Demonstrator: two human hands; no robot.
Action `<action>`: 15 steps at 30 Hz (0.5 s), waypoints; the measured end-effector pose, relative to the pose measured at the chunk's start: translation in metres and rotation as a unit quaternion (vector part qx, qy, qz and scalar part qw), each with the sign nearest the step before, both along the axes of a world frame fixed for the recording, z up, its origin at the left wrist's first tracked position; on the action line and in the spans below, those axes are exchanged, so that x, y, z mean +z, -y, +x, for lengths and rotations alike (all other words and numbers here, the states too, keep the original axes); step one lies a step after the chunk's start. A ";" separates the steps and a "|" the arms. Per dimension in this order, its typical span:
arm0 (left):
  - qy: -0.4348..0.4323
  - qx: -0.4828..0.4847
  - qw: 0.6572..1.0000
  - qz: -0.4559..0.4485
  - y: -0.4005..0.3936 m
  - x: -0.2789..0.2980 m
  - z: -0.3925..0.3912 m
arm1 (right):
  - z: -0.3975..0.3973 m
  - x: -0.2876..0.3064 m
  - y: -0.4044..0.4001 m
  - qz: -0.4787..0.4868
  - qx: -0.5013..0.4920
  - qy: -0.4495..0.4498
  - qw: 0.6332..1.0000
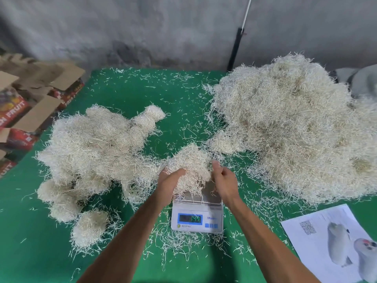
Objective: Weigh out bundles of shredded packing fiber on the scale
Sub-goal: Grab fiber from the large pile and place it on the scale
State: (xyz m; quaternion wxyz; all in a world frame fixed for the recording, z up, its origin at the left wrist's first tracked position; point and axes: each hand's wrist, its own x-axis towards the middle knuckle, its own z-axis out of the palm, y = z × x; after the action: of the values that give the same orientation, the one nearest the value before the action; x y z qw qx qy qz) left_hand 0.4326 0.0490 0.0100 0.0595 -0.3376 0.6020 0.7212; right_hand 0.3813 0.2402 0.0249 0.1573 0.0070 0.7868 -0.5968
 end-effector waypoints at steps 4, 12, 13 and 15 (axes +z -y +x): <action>0.010 -0.052 0.998 -0.037 0.002 0.004 0.004 | -0.001 0.008 0.013 0.021 0.149 0.043 0.988; 0.029 0.136 0.990 -0.008 0.067 0.020 0.023 | -0.054 -0.005 -0.032 -0.058 -0.139 0.056 0.987; 0.031 0.128 0.991 -0.036 0.073 0.017 0.026 | -0.056 -0.007 -0.035 -0.046 -0.147 0.066 0.986; 0.046 0.125 0.989 -0.071 0.079 0.010 0.031 | -0.057 -0.009 -0.036 -0.028 -0.141 0.059 0.988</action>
State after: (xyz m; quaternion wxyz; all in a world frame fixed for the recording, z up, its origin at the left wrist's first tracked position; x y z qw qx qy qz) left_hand 0.4635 -0.0297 0.0198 -0.0276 -0.4464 0.6012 0.6622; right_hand 0.3242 0.2759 0.0158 0.1177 0.1491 0.7501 -0.6335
